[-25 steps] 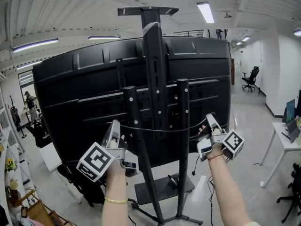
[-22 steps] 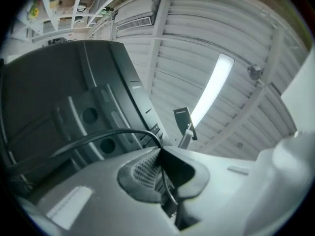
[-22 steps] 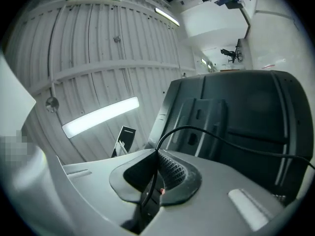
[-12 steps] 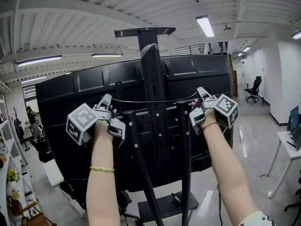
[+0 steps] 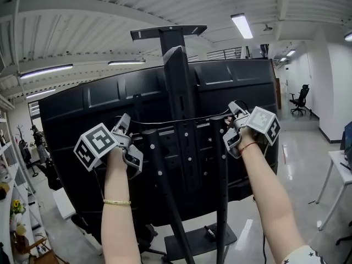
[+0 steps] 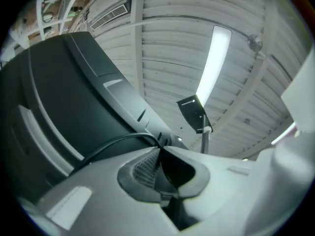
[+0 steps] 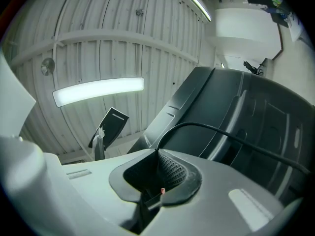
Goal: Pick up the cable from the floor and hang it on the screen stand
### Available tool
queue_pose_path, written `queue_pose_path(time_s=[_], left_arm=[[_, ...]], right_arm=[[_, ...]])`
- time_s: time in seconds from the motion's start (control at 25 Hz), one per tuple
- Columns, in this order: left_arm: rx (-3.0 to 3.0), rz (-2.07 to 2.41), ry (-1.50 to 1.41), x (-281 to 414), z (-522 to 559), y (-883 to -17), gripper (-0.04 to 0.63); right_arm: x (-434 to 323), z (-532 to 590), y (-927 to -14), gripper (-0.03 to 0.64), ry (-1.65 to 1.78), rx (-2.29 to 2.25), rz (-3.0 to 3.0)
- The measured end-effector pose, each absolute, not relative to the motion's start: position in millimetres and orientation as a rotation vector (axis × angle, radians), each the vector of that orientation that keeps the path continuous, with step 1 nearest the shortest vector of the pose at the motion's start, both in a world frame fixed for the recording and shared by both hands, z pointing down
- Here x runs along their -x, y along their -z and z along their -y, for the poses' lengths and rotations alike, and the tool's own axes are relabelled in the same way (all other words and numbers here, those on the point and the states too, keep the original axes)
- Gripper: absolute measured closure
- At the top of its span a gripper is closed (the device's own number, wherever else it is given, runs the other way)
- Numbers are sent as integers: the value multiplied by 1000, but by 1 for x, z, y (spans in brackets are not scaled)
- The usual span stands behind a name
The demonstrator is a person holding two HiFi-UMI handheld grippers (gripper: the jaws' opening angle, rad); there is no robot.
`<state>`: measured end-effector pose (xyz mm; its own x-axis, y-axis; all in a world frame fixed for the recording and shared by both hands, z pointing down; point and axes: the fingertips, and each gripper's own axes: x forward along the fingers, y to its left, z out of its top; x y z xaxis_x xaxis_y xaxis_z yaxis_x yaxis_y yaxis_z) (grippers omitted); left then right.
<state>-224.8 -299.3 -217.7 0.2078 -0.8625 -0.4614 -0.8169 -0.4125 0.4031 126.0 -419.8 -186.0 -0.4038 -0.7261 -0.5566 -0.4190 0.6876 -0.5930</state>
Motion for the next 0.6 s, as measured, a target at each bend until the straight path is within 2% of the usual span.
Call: queue_pose_path(time_s=[0.28, 0.44, 0.48, 0.52, 0.6], left_arm=[[-2365, 1969, 822, 225, 290, 170, 558], [-2383, 2141, 678, 216, 277, 144, 520], [-2392, 2178, 614, 212, 275, 135, 523], [-2400, 2204, 557, 207, 273, 124, 523], [-2419, 2205, 495, 195, 270, 103, 523]], right_arm=[[-132, 412, 162, 574, 418, 909, -2071], [-131, 404, 142, 551, 460, 877, -2077], [-130, 401, 135, 555, 464, 883, -2086], [-128, 398, 128, 602, 460, 896, -2099], [-124, 390, 114, 604, 435, 917, -2126]])
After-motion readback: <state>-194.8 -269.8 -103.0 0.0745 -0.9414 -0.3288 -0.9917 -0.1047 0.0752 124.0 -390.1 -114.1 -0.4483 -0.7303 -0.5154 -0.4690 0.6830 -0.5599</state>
